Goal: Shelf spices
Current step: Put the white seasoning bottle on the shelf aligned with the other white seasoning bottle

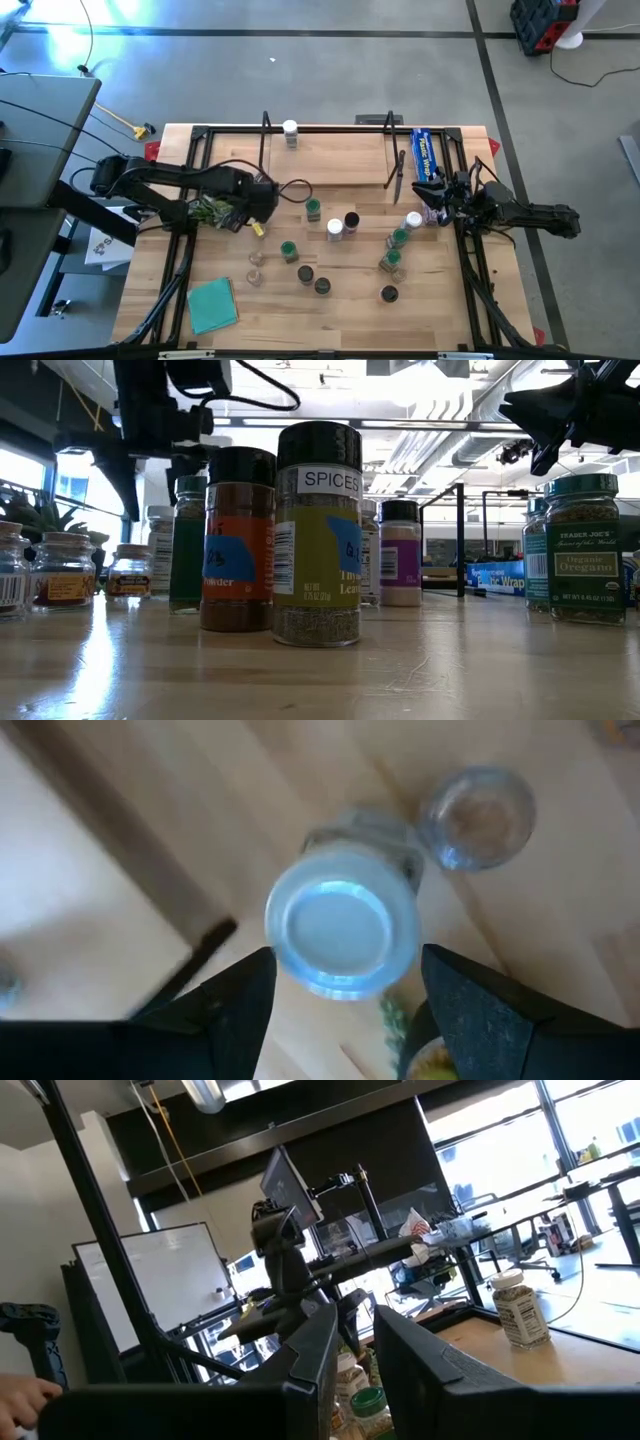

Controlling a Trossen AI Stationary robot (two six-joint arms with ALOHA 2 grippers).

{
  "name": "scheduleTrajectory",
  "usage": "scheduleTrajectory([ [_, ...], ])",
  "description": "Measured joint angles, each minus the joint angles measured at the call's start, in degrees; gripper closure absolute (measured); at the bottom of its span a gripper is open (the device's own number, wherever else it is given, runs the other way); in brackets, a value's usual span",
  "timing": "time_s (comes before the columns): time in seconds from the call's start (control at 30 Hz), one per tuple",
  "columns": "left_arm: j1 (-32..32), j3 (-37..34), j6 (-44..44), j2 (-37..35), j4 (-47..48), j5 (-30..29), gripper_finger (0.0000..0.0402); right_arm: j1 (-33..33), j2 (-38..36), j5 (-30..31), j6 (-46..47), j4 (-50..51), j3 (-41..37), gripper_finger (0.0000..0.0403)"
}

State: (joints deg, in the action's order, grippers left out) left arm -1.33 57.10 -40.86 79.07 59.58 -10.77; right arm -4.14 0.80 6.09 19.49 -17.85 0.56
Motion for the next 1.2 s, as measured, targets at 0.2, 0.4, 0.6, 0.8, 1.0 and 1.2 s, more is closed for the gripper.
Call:
scheduleTrajectory([
  [0.2,-0.21,0.00,-2.13,0.00,-4.11,2.51,0.0156,0.00,0.00,0.02,0.00,0.02,0.00,0.0337],
  [0.4,-0.21,0.02,-1.44,0.88,-4.60,5.39,0.0156,0.00,0.00,0.04,0.00,0.02,0.00,0.0337],
  [0.6,-0.21,0.02,0.29,3.17,-5.75,5.56,0.0156,0.00,0.00,0.02,0.02,0.02,0.00,0.0337],
  [0.8,-0.21,0.03,2.40,3.89,-6.85,5.61,0.0171,0.01,-0.02,0.02,0.15,0.02,0.00,0.0337],
  [1.0,-0.84,0.16,8.59,3.87,-7.01,5.79,0.0205,0.02,-0.01,0.02,0.09,0.02,0.00,0.0337],
  [1.2,-2.62,3.29,15.47,4.06,-6.85,5.53,0.0205,0.00,0.00,0.02,0.07,0.02,0.00,0.0337],
])
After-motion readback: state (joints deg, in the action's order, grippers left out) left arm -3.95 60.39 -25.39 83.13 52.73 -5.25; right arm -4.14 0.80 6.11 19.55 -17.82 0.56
